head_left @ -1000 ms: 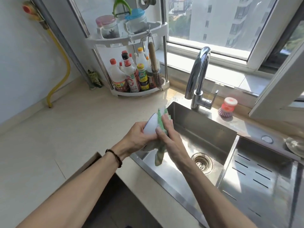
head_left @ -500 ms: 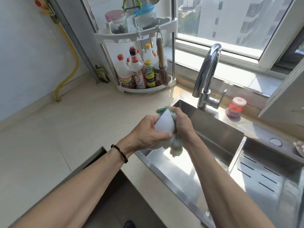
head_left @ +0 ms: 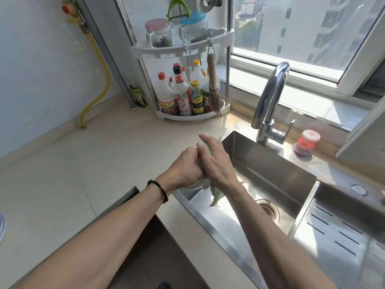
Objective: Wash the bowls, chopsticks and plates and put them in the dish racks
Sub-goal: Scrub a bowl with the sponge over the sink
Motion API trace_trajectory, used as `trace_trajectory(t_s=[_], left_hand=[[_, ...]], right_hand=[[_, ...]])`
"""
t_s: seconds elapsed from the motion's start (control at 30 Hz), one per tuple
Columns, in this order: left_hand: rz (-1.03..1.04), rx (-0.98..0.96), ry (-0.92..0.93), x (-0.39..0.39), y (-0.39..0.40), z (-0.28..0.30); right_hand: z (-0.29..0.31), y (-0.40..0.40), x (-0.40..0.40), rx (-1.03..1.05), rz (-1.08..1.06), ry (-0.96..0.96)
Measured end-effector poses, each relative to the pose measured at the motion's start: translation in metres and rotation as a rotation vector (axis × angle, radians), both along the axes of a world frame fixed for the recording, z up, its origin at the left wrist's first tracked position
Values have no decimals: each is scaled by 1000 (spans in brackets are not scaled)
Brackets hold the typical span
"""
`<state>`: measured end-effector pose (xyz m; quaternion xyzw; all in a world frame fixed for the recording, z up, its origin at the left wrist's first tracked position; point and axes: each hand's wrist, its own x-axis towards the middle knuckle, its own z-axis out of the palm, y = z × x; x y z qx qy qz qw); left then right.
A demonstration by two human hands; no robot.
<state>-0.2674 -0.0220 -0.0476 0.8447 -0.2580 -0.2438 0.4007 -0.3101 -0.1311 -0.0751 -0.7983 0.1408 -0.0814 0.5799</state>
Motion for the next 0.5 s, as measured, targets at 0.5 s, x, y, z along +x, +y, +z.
trace_trajectory(t_s=[0.5], left_hand=[[-91, 70, 188, 4, 17, 33]], right_hand=[[3, -37, -3, 440, -216, 165]])
